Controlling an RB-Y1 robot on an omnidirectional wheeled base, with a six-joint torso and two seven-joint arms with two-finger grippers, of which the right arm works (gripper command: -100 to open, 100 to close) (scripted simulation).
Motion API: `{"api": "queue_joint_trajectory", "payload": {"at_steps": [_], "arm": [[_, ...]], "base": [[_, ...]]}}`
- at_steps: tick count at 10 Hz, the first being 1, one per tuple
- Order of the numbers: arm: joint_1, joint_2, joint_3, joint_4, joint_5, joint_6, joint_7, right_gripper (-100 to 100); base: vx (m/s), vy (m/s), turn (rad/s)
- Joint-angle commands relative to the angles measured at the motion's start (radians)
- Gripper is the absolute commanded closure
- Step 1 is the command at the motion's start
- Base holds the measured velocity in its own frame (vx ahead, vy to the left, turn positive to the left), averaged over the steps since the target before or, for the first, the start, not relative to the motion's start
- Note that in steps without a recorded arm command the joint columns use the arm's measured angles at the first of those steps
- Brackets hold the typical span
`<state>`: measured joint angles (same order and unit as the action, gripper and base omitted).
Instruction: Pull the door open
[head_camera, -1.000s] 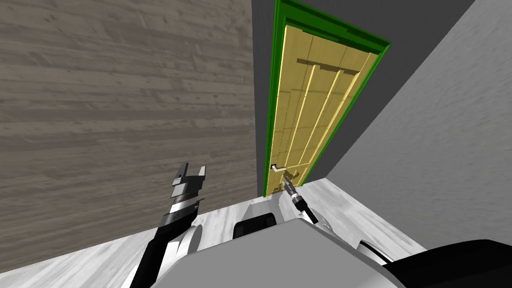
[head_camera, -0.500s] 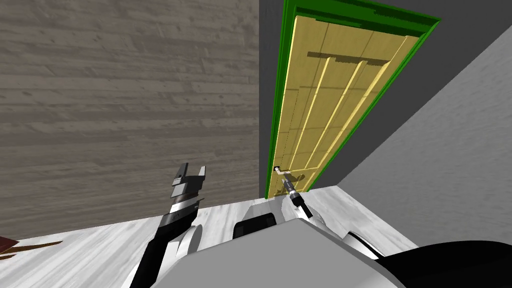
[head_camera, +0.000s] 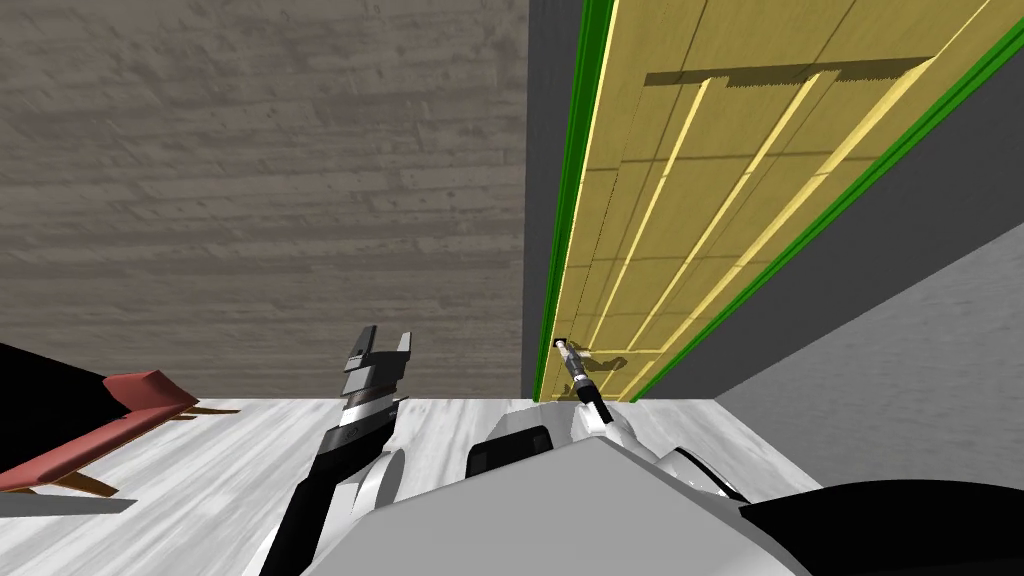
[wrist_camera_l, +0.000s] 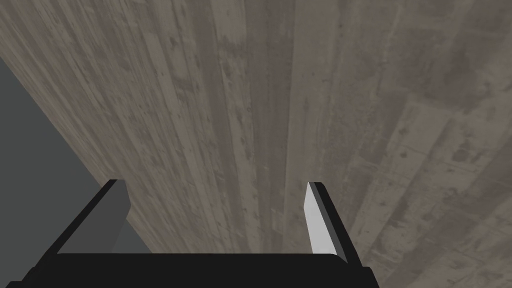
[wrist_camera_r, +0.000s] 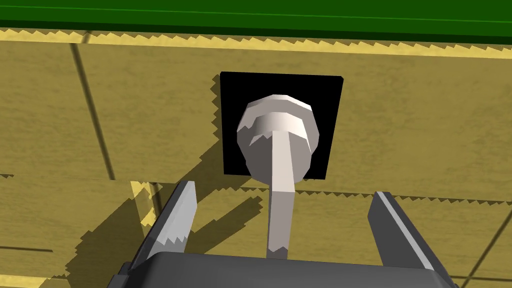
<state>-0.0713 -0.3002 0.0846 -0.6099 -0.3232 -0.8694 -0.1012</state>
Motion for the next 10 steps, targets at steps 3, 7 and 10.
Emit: {"api": "queue_joint_trajectory", "payload": {"at_steps": [3,7,10], "arm": [[0.0,0.0,0.0,0.0,0.0,0.0,0.0,100],[0.0,0.0,0.0,0.0,0.0,0.0,0.0,100],[0.023,-0.032,0.017,0.006,0.005,-0.024,-0.04,100]], "base": [[-0.002,-0.007,-0.004],[0.001,0.003,-0.002],[-0.139,0.018,0.132]]}}
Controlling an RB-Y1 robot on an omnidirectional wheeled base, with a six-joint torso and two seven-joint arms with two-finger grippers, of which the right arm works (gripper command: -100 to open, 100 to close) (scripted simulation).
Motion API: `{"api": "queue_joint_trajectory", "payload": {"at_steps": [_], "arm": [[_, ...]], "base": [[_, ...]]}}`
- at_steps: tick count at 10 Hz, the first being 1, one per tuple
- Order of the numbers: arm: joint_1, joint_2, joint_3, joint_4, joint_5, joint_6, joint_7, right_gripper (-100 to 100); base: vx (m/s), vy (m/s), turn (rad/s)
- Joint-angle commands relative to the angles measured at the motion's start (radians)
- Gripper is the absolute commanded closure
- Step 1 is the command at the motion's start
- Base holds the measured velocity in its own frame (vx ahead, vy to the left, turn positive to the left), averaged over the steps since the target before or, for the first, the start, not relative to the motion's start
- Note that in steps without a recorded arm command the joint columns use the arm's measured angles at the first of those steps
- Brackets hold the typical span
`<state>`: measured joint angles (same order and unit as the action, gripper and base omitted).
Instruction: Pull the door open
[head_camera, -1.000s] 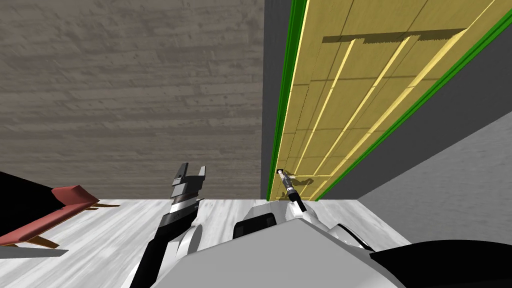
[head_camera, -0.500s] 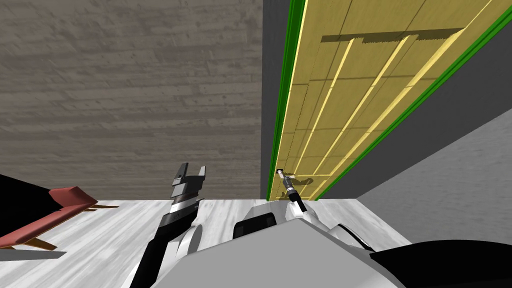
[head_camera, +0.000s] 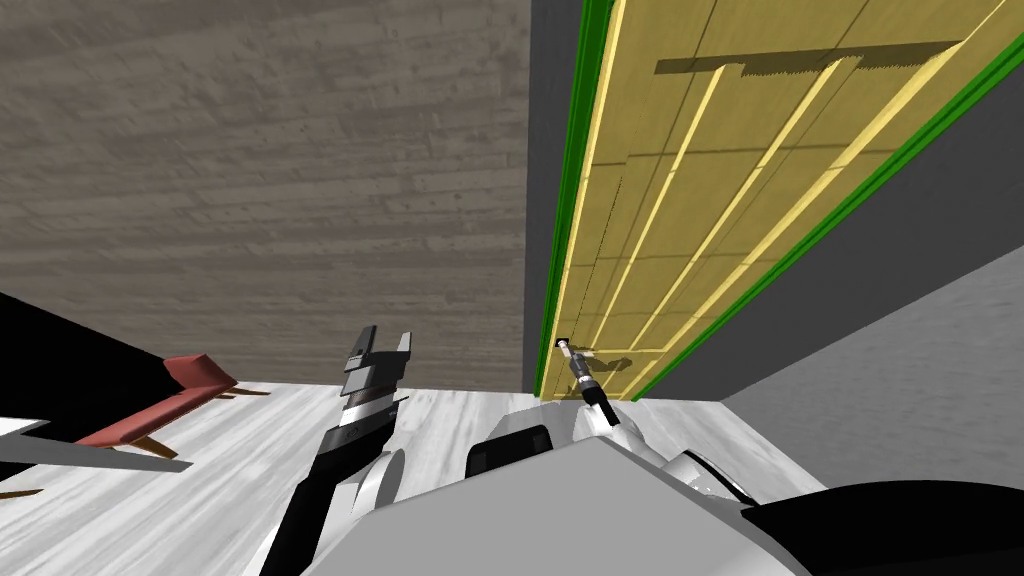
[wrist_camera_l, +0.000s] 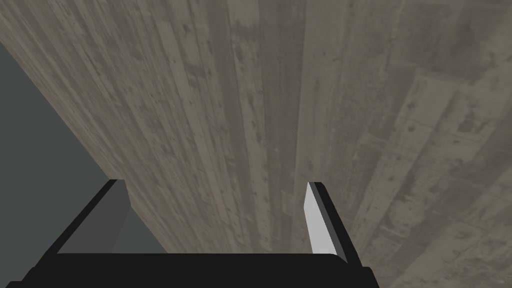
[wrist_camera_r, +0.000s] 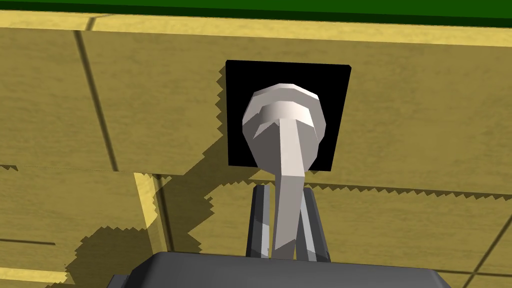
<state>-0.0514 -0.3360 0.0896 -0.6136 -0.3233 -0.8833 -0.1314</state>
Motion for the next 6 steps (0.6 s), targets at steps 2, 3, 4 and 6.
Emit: {"api": "queue_joint_trajectory", "payload": {"at_steps": [2,3,4,6], "arm": [[0.018,-0.018,0.027,0.012,0.01,-0.028,-0.039,100],[0.027,-0.03,0.034,0.013,0.012,-0.038,-0.053,100],[0.034,-0.042,0.042,0.013,0.014,-0.048,-0.067,100],[0.051,-0.067,0.059,0.015,0.018,-0.068,-0.097,100]], "base": [[-0.191,-0.009,0.13],[-0.211,-0.039,0.167],[-0.206,-0.044,0.172],[-0.244,-0.078,0.182]]}}
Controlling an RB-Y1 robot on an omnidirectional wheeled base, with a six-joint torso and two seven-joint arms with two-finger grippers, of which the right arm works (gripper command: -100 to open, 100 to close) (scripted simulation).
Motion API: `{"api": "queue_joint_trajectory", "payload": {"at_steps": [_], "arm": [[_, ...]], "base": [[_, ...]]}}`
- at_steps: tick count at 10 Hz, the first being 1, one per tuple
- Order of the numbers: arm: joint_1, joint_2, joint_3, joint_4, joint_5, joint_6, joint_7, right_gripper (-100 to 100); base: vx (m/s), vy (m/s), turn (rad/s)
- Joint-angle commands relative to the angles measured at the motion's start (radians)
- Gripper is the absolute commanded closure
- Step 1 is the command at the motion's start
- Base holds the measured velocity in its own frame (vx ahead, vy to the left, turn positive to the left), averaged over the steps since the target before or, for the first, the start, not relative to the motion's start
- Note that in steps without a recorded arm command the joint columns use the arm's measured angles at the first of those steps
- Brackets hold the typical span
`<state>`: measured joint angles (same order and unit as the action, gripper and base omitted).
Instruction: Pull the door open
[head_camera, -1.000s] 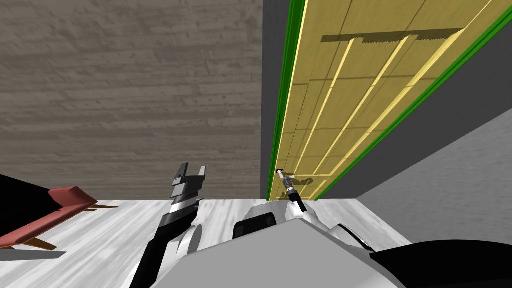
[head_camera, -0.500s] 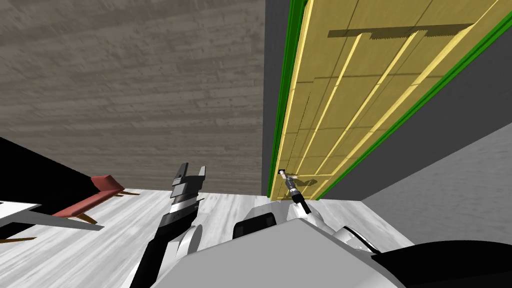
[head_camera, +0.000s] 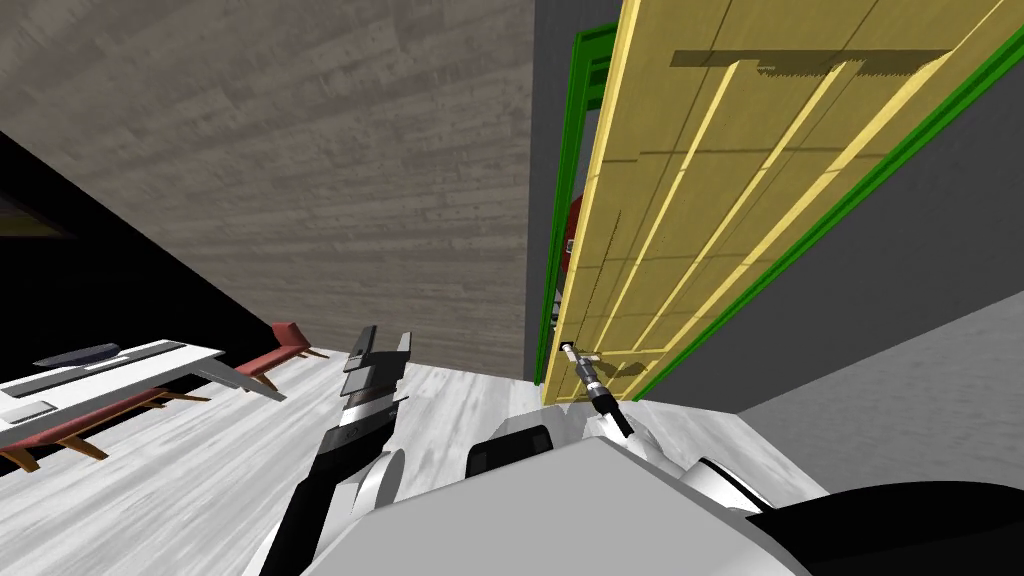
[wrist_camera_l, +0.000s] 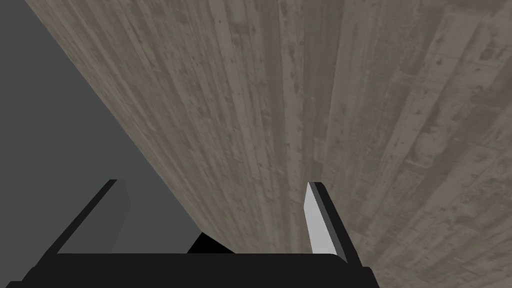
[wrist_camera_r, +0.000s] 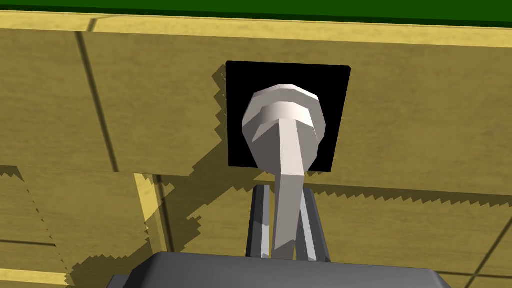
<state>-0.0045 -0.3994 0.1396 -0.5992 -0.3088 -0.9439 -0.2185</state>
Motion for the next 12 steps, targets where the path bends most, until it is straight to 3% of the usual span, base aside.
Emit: {"api": "queue_joint_trajectory", "payload": {"at_steps": [1,2,10,11,12], "arm": [[0.012,-0.015,0.017,0.001,0.005,-0.017,-0.024,100],[0.006,-0.009,0.009,-0.001,0.003,-0.007,-0.013,100],[0.098,-0.091,0.103,-0.006,0.021,-0.136,-0.106,100],[0.102,-0.094,0.107,-0.006,0.021,-0.142,-0.111,100],[0.101,-0.09,0.105,-0.014,0.021,-0.126,-0.105,100]], "base": [[-0.236,-0.053,0.12],[-0.105,-0.019,0.022],[-0.199,-0.059,0.131],[-0.173,-0.083,0.085],[-0.07,-0.022,0.019]]}}
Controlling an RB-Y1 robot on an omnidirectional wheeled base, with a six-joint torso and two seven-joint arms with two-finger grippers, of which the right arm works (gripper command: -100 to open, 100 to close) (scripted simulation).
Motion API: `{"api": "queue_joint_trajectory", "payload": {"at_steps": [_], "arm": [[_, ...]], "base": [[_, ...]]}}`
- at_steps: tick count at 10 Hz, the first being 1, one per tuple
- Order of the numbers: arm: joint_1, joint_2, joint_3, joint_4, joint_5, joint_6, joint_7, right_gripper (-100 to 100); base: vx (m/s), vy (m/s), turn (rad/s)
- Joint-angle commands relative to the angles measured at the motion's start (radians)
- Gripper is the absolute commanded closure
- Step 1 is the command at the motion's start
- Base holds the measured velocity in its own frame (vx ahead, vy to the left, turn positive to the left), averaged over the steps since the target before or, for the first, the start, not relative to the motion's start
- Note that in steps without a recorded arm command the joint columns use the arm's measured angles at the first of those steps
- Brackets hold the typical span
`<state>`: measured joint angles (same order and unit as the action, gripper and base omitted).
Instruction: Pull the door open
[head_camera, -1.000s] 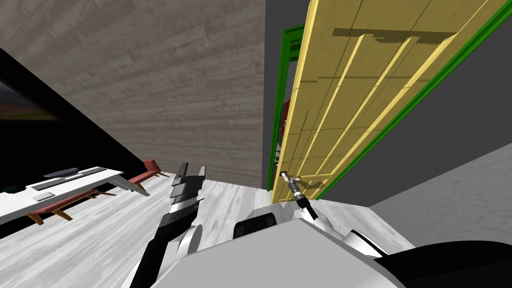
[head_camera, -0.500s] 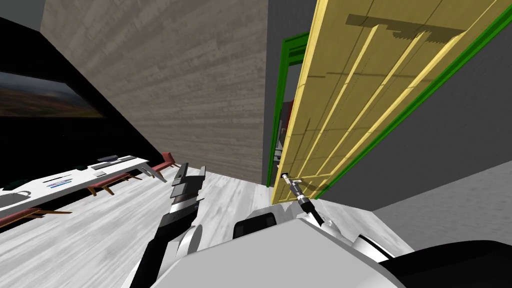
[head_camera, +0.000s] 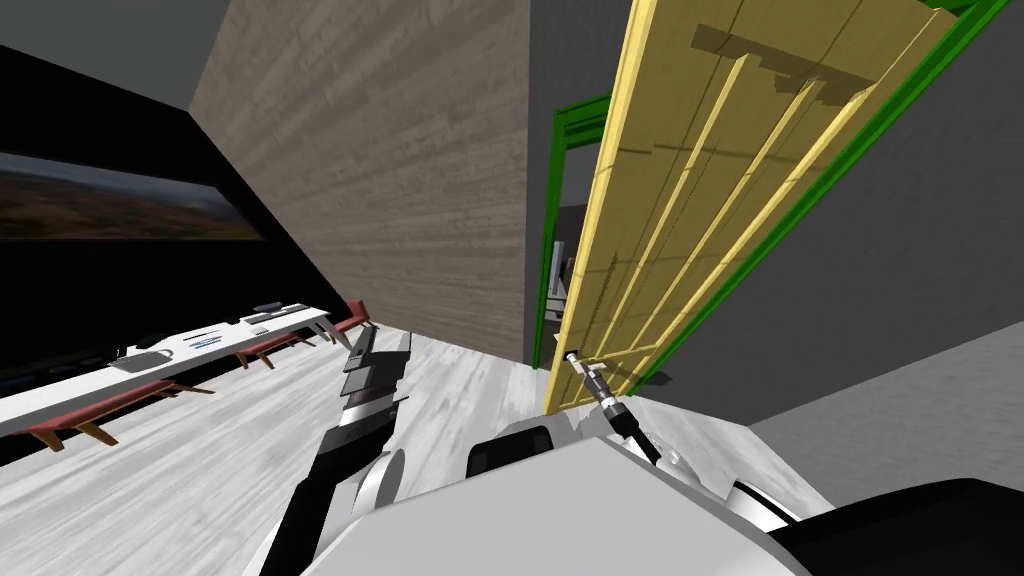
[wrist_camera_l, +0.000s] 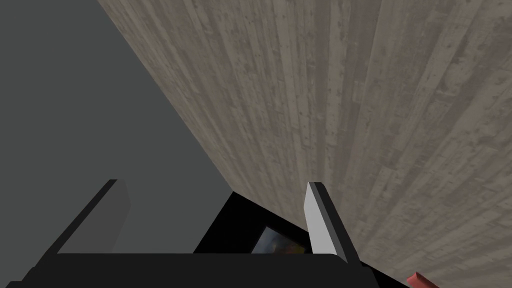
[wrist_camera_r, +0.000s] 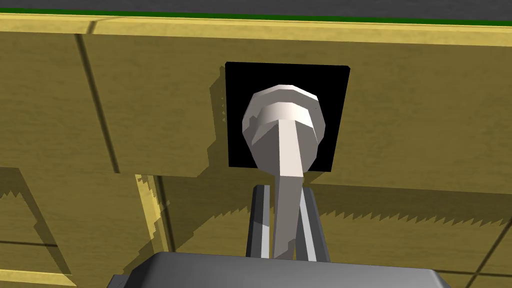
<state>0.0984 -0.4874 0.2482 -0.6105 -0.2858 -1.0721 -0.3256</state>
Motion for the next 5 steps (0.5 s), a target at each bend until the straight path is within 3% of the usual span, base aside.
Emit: {"api": "queue_joint_trajectory", "payload": {"at_steps": [1,4,5], "arm": [[0.013,-0.01,0.01,0.01,-0.003,-0.029,-0.008,100],[0.038,-0.028,0.028,0.027,-0.009,-0.082,-0.024,100],[0.043,-0.031,0.032,0.03,-0.01,-0.092,-0.027,100]], "base": [[-0.123,-0.055,0.225],[-0.232,-0.076,0.203],[-0.193,-0.073,0.101]]}}
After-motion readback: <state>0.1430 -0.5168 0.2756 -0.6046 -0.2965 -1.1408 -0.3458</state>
